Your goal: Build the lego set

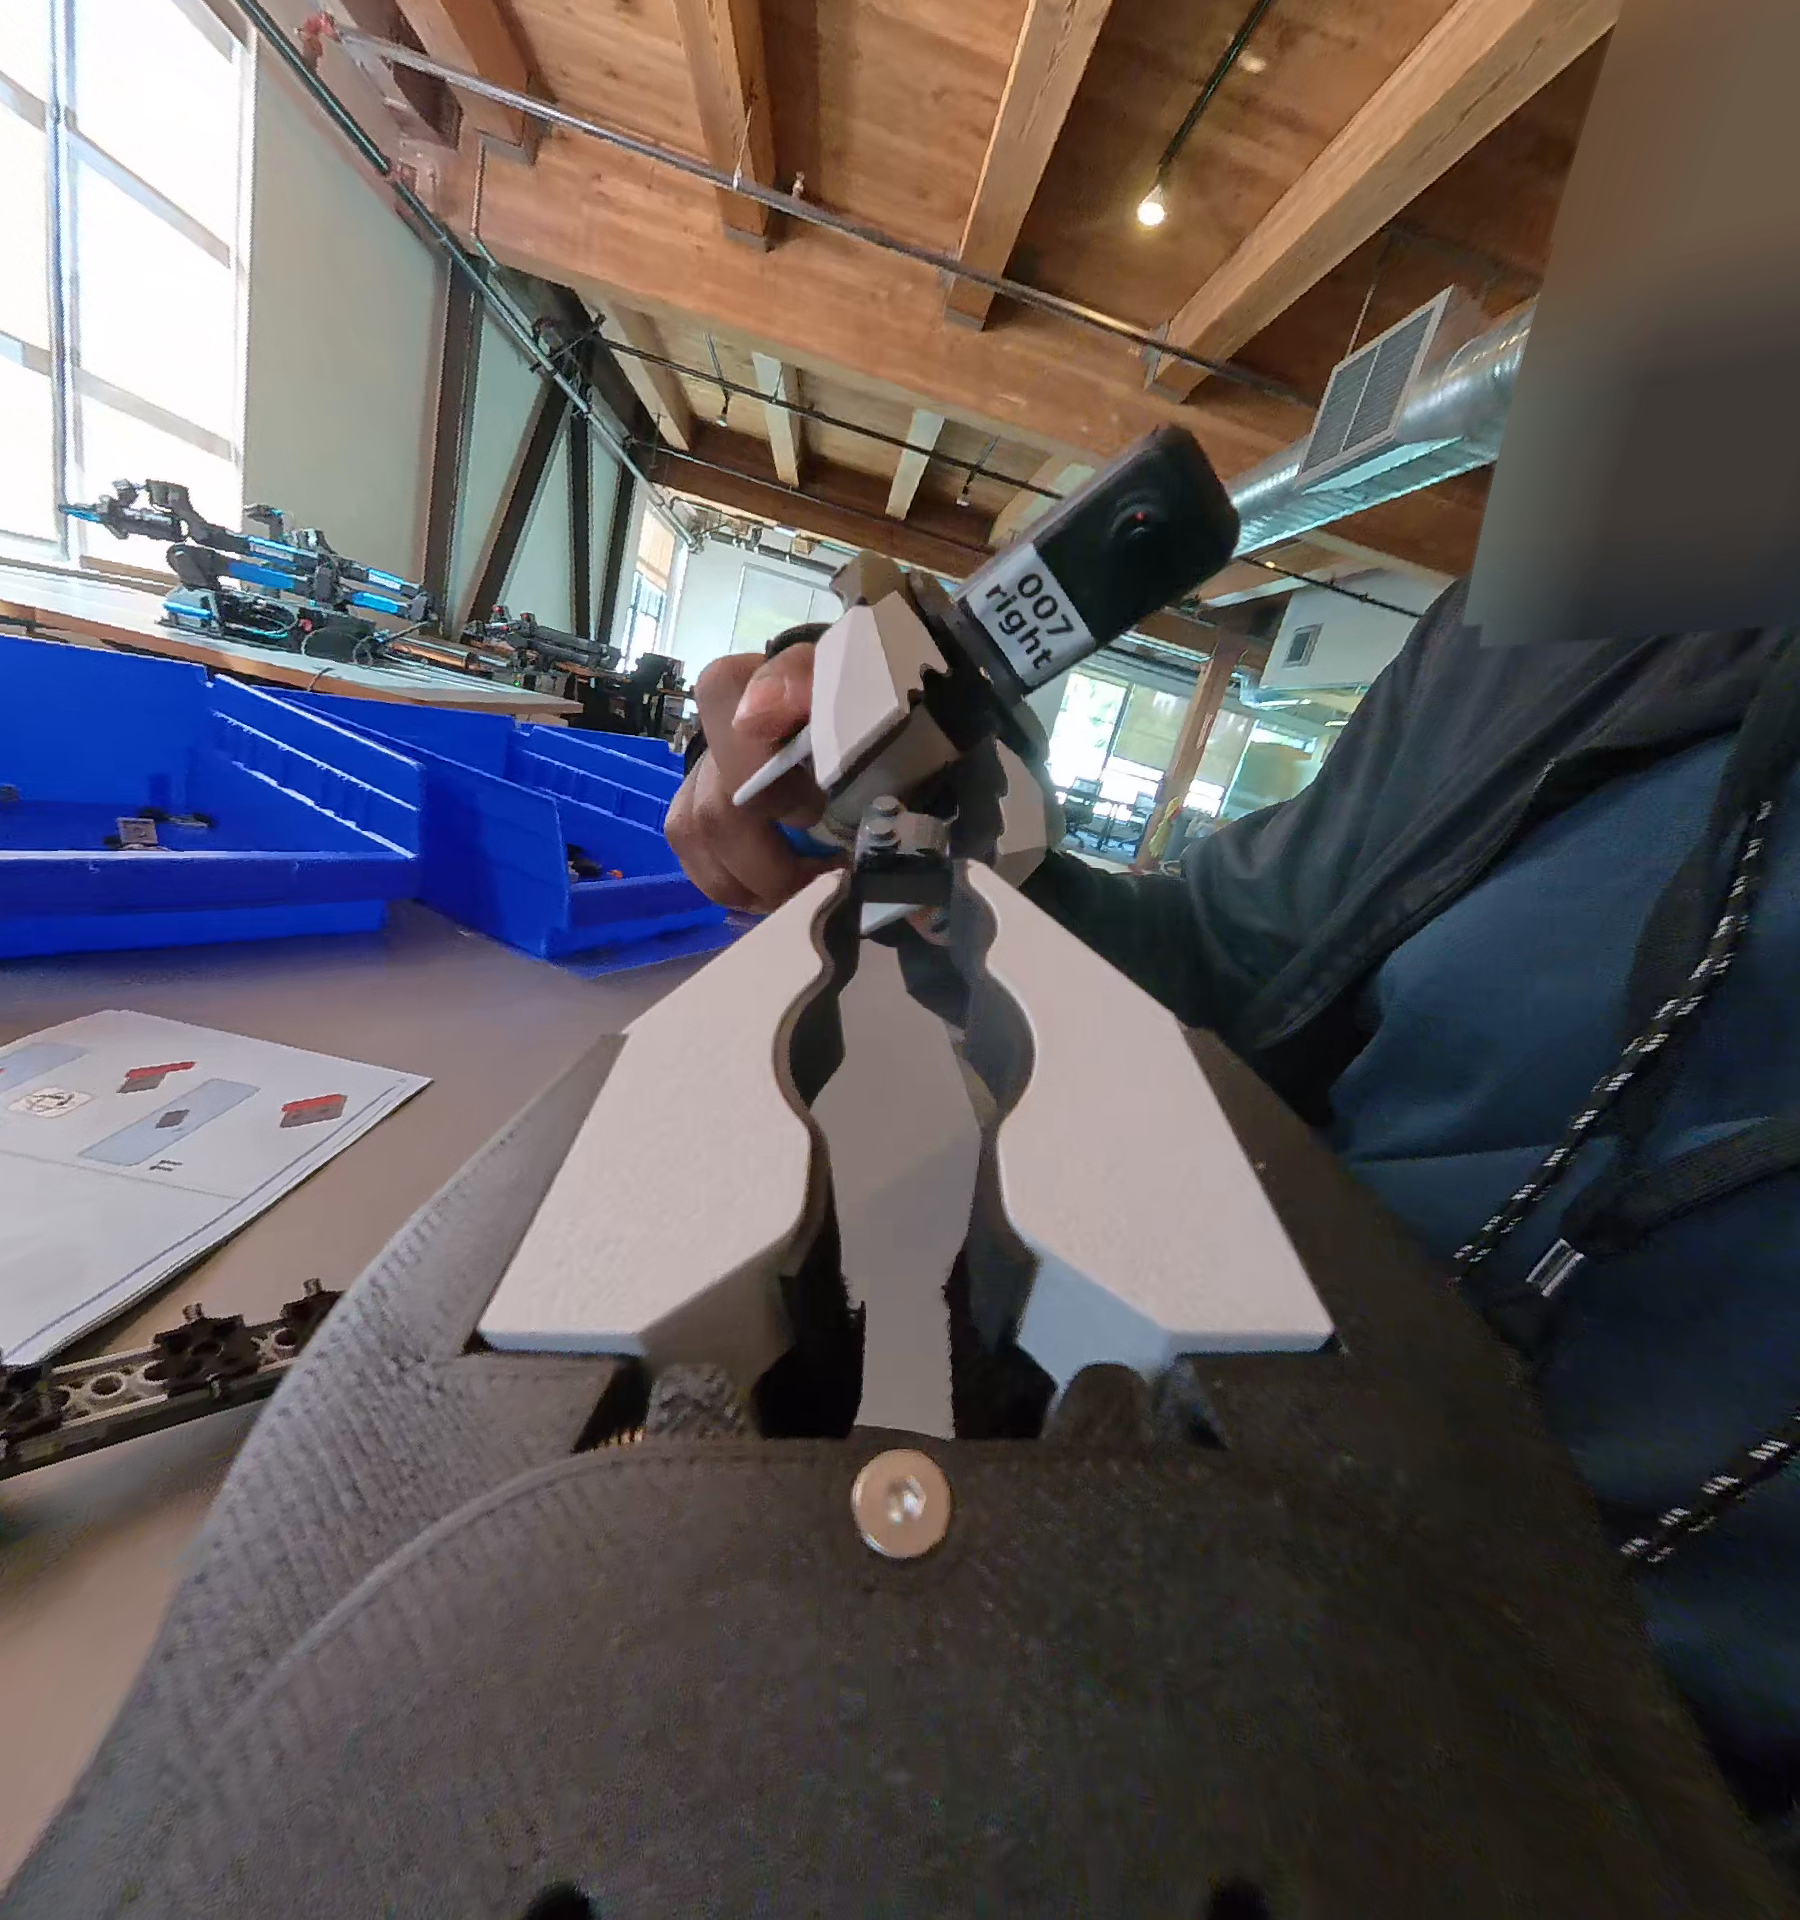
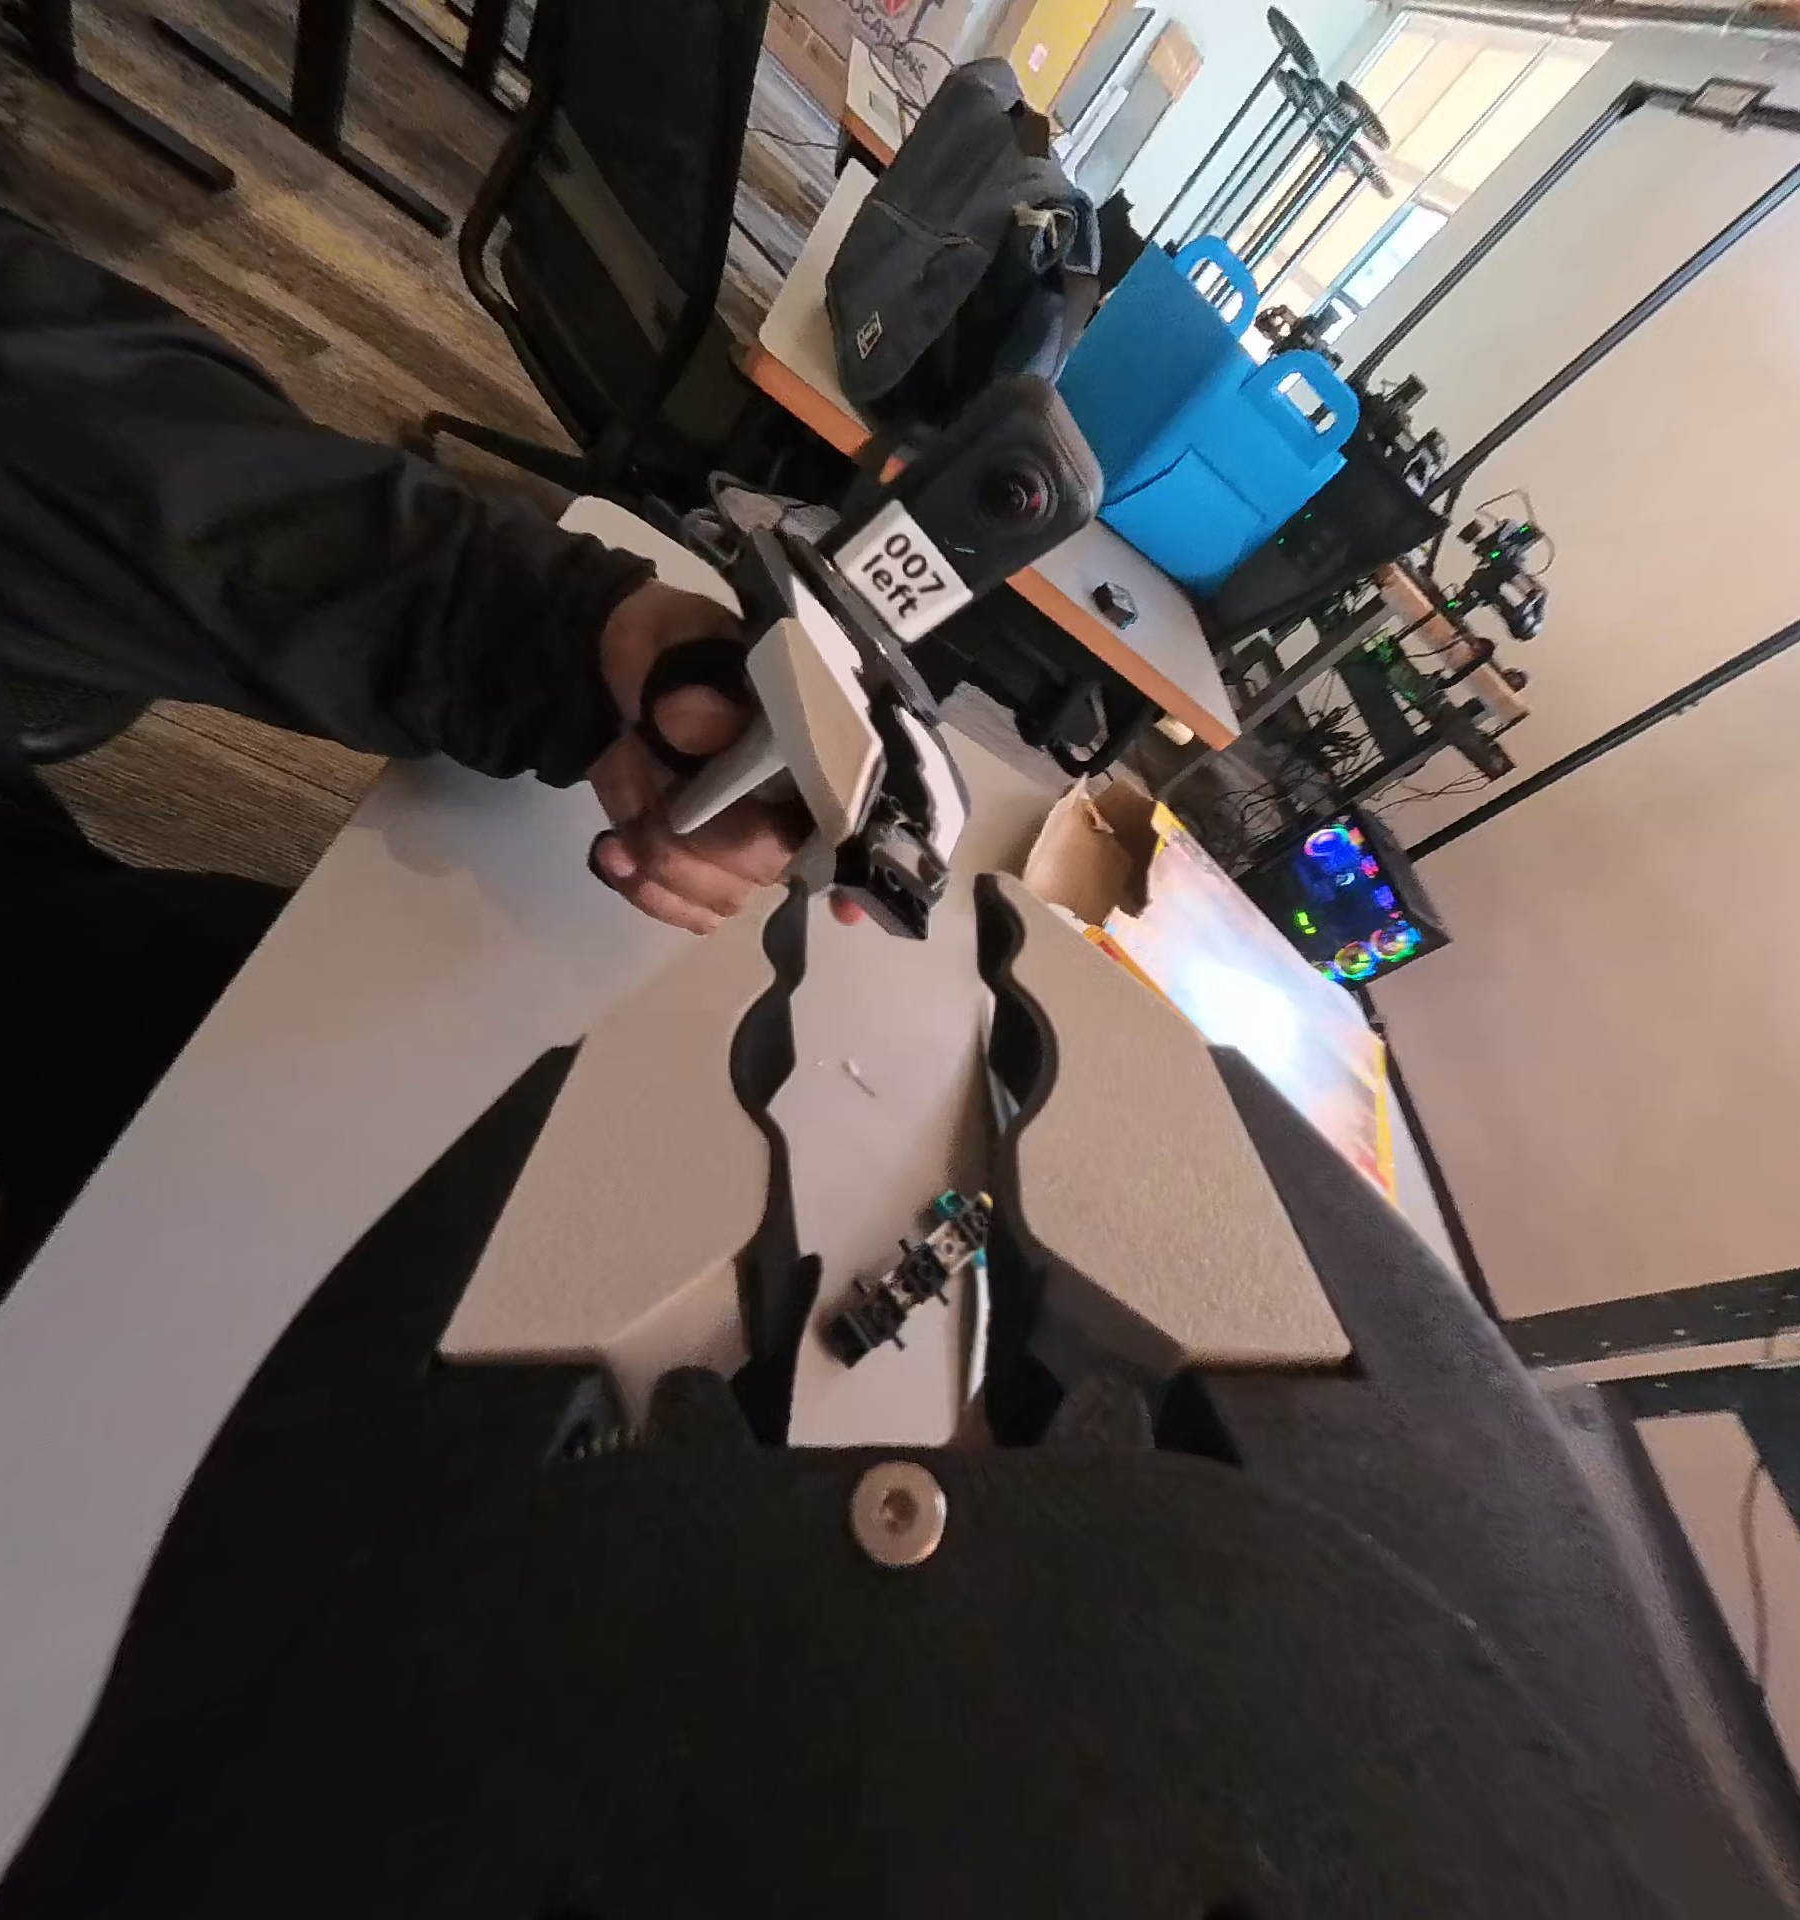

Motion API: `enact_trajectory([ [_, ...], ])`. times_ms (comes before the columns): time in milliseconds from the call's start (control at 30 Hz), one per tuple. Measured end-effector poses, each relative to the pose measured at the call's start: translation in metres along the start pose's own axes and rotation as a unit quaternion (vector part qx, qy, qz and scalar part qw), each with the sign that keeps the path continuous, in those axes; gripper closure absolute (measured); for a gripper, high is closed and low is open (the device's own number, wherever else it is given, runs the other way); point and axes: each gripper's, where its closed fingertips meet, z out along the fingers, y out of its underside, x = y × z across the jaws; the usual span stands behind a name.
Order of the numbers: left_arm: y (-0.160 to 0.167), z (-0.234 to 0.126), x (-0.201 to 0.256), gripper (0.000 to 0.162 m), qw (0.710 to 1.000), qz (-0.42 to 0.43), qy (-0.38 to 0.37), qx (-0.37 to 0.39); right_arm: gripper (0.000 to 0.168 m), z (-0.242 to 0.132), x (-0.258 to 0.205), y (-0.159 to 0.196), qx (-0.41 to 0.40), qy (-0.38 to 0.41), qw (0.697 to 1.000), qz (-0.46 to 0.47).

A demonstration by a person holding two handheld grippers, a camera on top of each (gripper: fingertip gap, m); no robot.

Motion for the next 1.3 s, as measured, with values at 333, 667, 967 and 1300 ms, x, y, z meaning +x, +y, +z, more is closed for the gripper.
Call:
enact_trajectory([
  [333, -0.006, 0.000, 0.005, 0.146, 0.999, -0.035, 0.029, 0.025, 0.144, 0.005, 0.002, -0.004, -0.012, 0.025, 0.998, -0.060],
  [667, -0.010, 0.001, 0.005, 0.145, 0.996, -0.064, 0.041, 0.041, 0.150, 0.004, 0.008, -0.005, -0.017, 0.046, 0.996, -0.075],
  [967, -0.008, 0.006, 0.007, 0.140, 0.995, -0.078, 0.050, 0.037, 0.152, 0.003, 0.009, -0.005, -0.016, 0.055, 0.995, -0.079],
  [1300, -0.009, 0.007, 0.007, 0.138, 0.994, -0.084, 0.052, 0.037, 0.153, 0.003, 0.009, -0.003, -0.031, 0.067, 0.991, -0.110],
])
